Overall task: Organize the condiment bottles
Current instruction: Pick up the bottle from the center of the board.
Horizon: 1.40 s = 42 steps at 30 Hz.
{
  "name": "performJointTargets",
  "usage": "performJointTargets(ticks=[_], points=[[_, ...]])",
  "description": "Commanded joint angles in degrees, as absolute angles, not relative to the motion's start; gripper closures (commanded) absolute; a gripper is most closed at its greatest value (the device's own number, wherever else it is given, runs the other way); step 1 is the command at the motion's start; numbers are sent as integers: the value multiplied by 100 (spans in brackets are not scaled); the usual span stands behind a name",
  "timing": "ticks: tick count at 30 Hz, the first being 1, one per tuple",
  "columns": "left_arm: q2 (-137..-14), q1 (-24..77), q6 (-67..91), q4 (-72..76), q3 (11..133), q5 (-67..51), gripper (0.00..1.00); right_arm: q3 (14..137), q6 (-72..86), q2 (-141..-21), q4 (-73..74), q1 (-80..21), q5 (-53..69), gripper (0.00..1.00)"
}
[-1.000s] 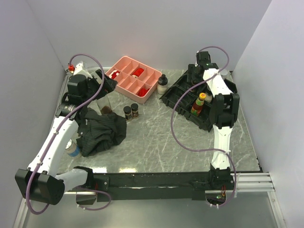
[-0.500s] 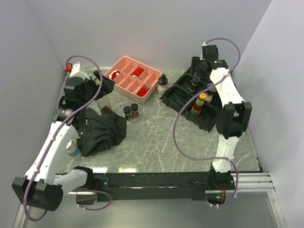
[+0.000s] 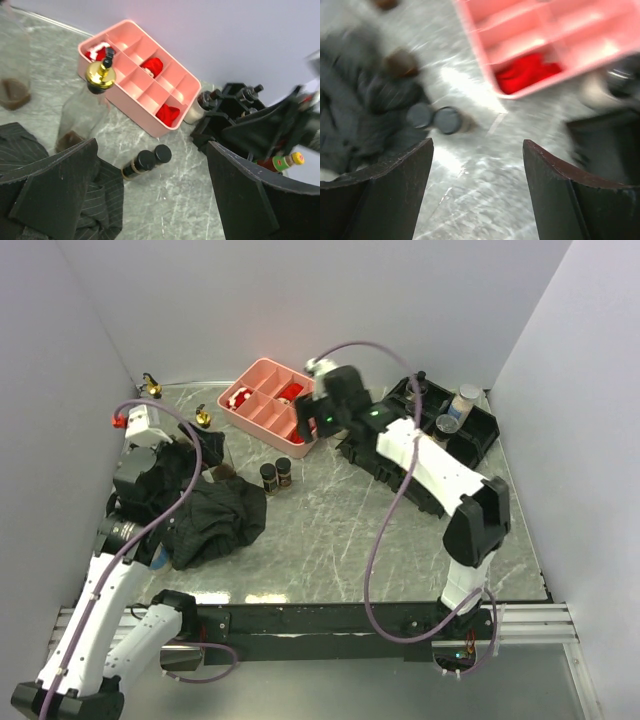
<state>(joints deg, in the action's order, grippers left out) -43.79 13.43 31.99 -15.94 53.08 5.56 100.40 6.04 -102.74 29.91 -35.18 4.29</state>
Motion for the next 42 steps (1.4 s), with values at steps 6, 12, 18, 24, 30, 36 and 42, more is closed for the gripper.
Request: performJointTargets(ticks=[6, 12, 18, 24, 30, 36, 42], points=[[-3788, 1512, 2883, -1081, 5115, 1107, 4, 9661, -1577, -10696, 2180, -3823, 2257, 19], [-3727, 1556, 2892, -1134, 5115, 1318, 4, 9107, -3231, -10924, 1768, -3744, 3040, 13], [-3700, 1573, 2865, -1125, 5098, 1415, 4, 8983, -3946, -11258, 1311, -3384, 4313, 14], [-3735, 1635, 2830, -1178, 5115, 1538, 4, 9193, -4157, -11592, 1203, -3357, 4579, 14], [-3665, 1661, 2839, -1160, 5106, 1635, 4, 9343, -4298, -11768, 1345, -3392, 4562, 14], [-3691, 1661, 2848, -1151, 5106, 1617, 4, 9562, -4271, -11944, 1274, -3445, 4465, 15], [-3683, 1661, 2839, -1178, 5107, 1679, 4, 9703, -4245, -12102, 1266, -3559, 4491, 19]])
